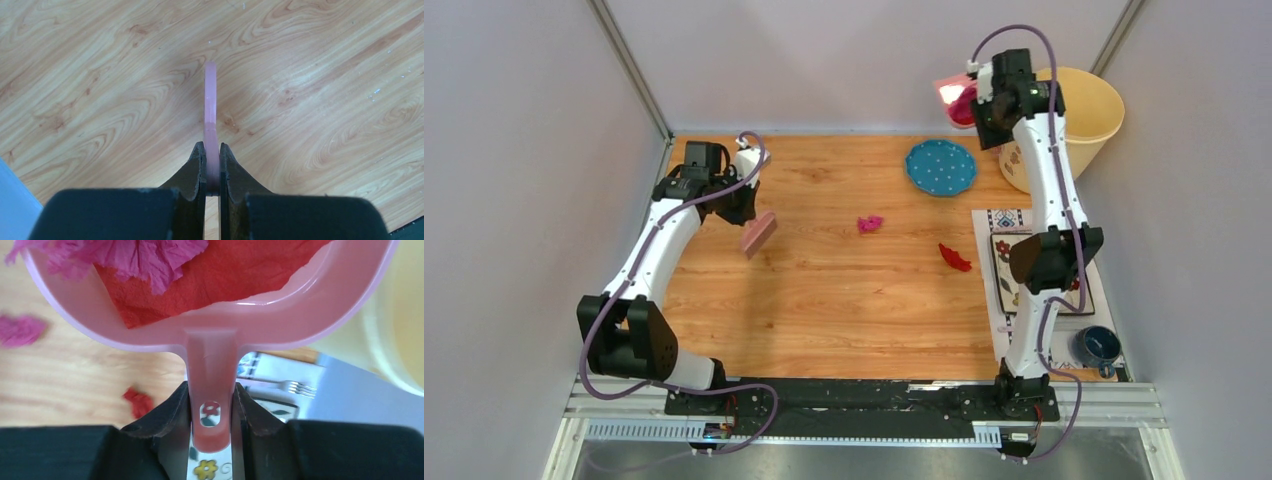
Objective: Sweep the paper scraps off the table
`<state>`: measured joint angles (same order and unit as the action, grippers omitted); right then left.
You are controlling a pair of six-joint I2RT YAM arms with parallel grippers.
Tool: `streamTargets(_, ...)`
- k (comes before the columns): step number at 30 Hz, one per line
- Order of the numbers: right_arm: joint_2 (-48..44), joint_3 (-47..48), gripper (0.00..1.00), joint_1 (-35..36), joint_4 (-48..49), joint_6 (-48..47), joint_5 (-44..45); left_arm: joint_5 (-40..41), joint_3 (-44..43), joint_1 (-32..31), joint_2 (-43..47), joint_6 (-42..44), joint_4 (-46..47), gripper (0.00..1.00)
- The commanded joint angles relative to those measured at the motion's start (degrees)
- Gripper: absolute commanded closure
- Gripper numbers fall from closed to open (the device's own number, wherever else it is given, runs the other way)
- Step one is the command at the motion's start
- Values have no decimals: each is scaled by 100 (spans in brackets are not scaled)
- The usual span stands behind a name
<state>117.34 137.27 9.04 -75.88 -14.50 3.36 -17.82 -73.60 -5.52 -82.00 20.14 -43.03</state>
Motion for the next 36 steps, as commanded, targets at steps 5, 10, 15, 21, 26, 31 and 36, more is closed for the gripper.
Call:
streamTargets(5, -202, 398, 100, -1368, 1571, -439, 1518, -125, -58, 33, 96, 244, -57, 100)
streamTargets(10, -352, -550, 100, -1704, 3618, -1929, 2719, -415, -66, 42, -149, 306, -180, 100)
streamTargets(15, -19, -816, 100, -1765, 4808, -3976, 3443, -538, -277, 42, -369, 271, -154, 100)
streamTargets(21, -202, -2124, 100, -1844, 7453, -6141, 3997, -652, -409, 33, -484, 324, -241, 100)
streamTargets(26, -273, -3241, 99, -1932, 9747, -8576, 4085, -634, -435, 42, -554, 420, -268, 100)
streamTargets(31, -431, -3874, 99, -2002, 10897, -9051, 3963, -687, -479, 33, -572, 456, -285, 100)
streamTargets(36, -484, -4191, 99, -1994, 11823, -9711, 3690, -731, -488, 42, -554, 420, -277, 100)
